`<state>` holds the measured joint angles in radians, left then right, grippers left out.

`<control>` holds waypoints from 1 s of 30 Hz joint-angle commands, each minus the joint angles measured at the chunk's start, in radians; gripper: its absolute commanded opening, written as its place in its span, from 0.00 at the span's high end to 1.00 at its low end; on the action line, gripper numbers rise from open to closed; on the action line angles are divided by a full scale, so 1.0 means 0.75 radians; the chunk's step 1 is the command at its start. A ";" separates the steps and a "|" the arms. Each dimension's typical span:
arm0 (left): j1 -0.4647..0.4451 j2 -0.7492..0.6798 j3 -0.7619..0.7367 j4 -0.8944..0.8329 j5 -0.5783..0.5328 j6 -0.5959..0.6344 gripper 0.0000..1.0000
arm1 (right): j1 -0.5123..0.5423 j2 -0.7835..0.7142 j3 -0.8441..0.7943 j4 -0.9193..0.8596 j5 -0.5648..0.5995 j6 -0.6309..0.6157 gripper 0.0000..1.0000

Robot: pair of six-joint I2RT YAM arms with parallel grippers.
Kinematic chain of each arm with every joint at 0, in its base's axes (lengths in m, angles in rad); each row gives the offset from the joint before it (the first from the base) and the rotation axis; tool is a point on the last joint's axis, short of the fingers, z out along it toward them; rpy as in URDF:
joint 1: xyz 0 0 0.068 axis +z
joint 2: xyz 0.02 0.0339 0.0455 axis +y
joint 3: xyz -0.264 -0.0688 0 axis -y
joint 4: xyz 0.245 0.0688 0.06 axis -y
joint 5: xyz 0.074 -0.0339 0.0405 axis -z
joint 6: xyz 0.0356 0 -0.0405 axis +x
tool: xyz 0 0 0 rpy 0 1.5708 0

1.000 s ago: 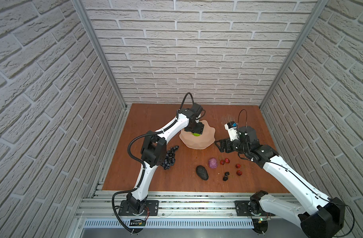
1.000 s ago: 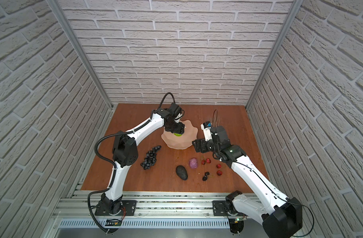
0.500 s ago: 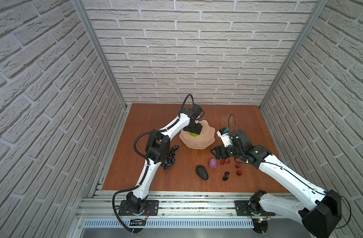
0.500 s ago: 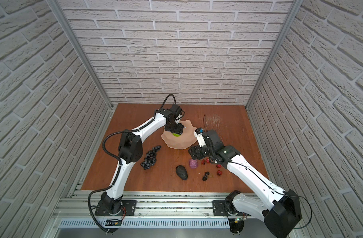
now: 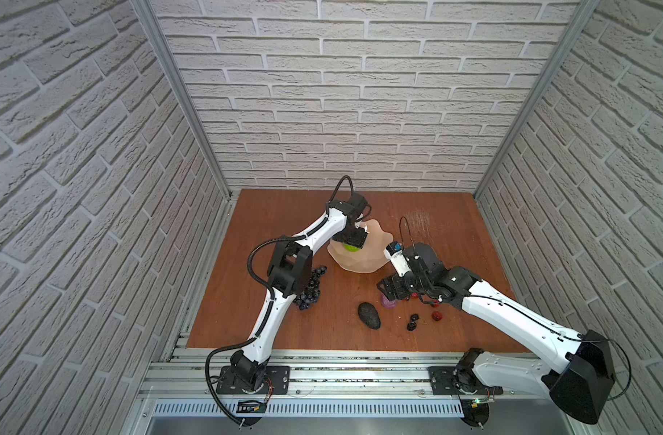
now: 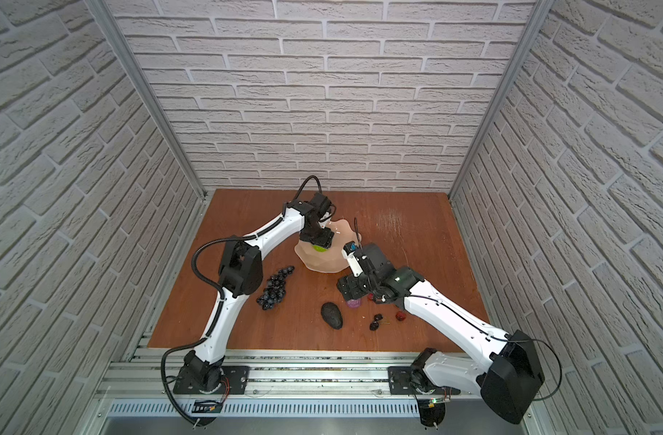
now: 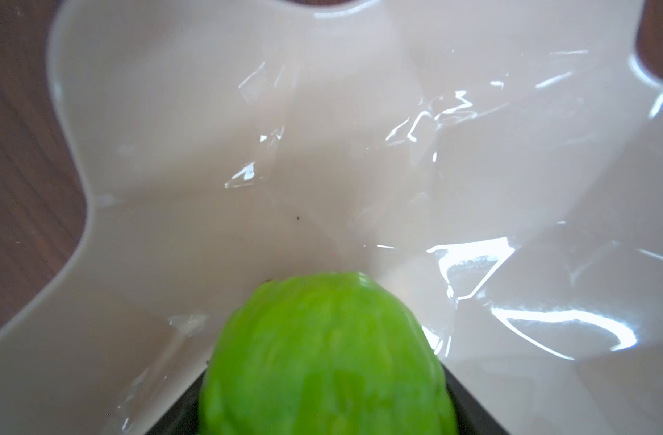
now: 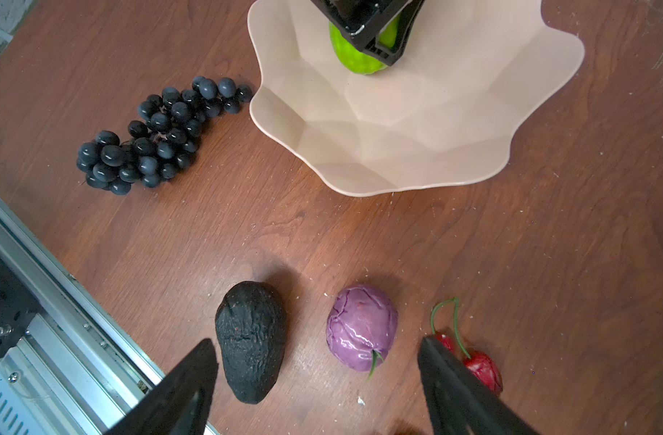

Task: Place and organize the fake fruits in the fruit bowl
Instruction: 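Release the green fruit into the bowl while the right gripper reaches out, then grasp the dark avocado with the right gripper while the left gripper withdraws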

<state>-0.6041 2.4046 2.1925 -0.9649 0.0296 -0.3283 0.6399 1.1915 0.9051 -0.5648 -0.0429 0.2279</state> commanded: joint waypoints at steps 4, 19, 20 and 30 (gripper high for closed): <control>0.008 0.007 0.000 0.035 -0.003 0.034 0.23 | 0.031 0.041 0.049 0.035 0.010 -0.016 0.15; 0.007 -0.048 -0.019 0.075 -0.016 0.023 0.10 | 0.032 0.071 0.074 0.044 -0.026 -0.030 0.14; 0.008 -0.068 -0.017 0.082 -0.015 0.022 0.10 | 0.035 0.070 0.078 0.034 -0.023 -0.034 0.14; 0.067 -0.336 -0.155 0.126 0.144 -0.069 0.10 | 0.069 0.083 0.070 -0.013 0.018 -0.086 0.15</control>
<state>-0.5774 2.2723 2.1242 -0.9020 0.0845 -0.3424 0.6708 1.2442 0.9466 -0.5758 -0.0490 0.1871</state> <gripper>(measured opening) 0.902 0.847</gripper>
